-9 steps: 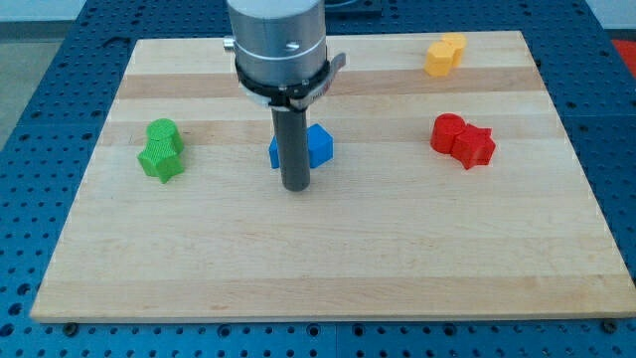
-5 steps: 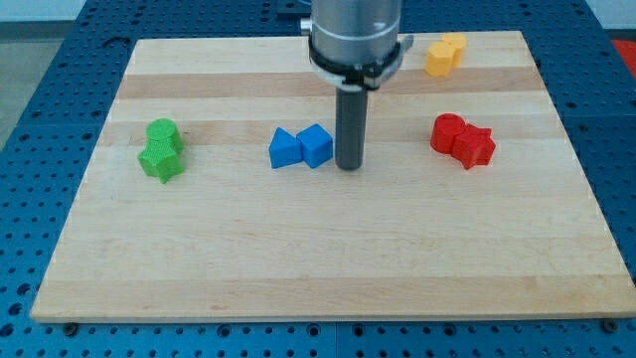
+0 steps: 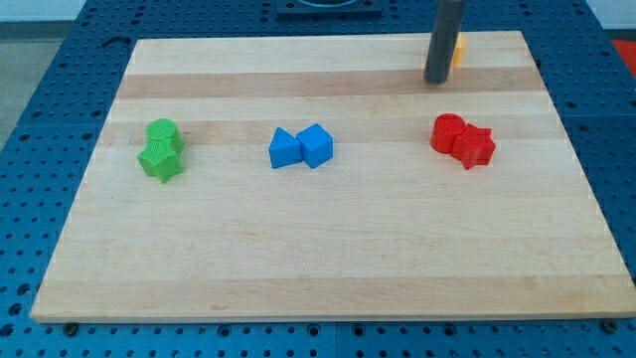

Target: Push yellow heart to top center

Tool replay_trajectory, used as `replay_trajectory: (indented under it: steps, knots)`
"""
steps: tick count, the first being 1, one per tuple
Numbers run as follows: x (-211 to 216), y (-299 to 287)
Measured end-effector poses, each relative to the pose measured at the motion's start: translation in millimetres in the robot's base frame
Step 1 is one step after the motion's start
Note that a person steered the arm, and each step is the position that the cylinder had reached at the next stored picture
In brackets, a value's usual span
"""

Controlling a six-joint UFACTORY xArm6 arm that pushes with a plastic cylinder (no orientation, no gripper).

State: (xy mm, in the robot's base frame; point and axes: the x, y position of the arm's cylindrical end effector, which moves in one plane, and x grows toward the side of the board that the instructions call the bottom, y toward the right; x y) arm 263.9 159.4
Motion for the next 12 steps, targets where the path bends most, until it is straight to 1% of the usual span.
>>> replay_trajectory:
  steps: [1, 2, 3, 4, 5, 6, 7, 8, 9, 10, 11, 12]
  knots:
    - [-43.3, 40.2]
    - [-22.8, 38.9]
    - [-4.4, 53.4]
    - [-25.2, 130.5]
    - [-73.0, 171.8]
    - [-71.8, 106.6]
    - [-72.6, 21.2]
    - [-72.8, 20.4]
    - [-71.8, -13.1]
    - [-70.4, -108.0]
    - [-70.1, -149.6]
    - [-42.6, -166.1]
